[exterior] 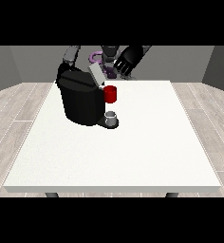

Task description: Insert the coffee pod into the coffee machine and close the lid

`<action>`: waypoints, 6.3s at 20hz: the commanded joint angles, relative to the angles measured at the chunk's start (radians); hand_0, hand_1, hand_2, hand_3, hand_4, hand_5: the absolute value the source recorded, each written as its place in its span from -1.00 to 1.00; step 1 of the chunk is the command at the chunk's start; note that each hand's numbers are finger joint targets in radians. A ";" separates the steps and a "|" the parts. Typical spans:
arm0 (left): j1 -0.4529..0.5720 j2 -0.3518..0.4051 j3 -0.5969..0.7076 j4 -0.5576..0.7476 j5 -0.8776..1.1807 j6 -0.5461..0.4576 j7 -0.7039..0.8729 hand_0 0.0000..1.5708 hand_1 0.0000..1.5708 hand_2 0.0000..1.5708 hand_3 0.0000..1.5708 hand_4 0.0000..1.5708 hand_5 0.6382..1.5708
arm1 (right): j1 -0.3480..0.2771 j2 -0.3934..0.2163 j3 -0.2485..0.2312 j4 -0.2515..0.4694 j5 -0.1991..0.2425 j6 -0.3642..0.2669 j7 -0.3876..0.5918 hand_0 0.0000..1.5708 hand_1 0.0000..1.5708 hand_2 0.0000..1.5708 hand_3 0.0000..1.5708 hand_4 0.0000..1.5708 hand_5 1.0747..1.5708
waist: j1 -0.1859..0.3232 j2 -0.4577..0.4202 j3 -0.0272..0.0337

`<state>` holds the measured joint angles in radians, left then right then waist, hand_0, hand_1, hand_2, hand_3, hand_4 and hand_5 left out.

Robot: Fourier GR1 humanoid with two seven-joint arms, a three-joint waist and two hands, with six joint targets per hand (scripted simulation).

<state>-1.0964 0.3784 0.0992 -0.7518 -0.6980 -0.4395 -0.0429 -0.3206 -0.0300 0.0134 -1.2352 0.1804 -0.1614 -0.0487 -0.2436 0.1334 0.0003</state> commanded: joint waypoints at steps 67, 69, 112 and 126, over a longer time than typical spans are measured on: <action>-0.216 0.123 0.025 0.126 -0.141 0.198 -0.158 0.57 0.57 0.53 0.21 -1.00 1.00 | -0.172 -0.032 -0.058 -0.065 -0.003 -0.038 0.056 -1.00 -1.00 -1.00 -1.00 -0.95 1.00 | -0.094 0.258 0.0000; -0.178 0.128 0.034 0.153 -0.130 0.193 -0.192 0.58 0.58 0.53 0.24 -1.00 1.00 | -0.123 -0.017 -0.026 -0.098 0.011 -0.036 0.077 -1.00 -1.00 -1.00 -1.00 -0.95 1.00 | -0.118 0.239 -0.0004; 0.194 -0.237 0.199 0.065 0.140 0.194 -0.280 -1.00 -1.00 -1.00 -1.00 -0.47 1.00 | 0.120 -0.061 -0.166 0.152 -0.048 -0.029 -0.018 -1.00 -1.00 -1.00 -1.00 -1.00 1.00 | 0.222 -0.181 -0.0032; 0.577 -0.339 0.283 0.077 0.299 0.173 -0.288 -1.00 -1.00 -1.00 -1.00 -0.51 1.00 | 0.152 -0.069 -0.111 -0.016 -0.132 0.143 0.019 -1.00 -1.00 -1.00 -1.00 -1.00 1.00 | 0.303 -0.436 -0.0005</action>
<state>-0.5779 0.0350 0.3734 -0.6625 -0.4156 -0.2703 -0.3231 -0.1421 -0.0883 -0.1206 -1.1898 0.0890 -0.1049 -0.0390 0.0534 -0.2804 -0.0004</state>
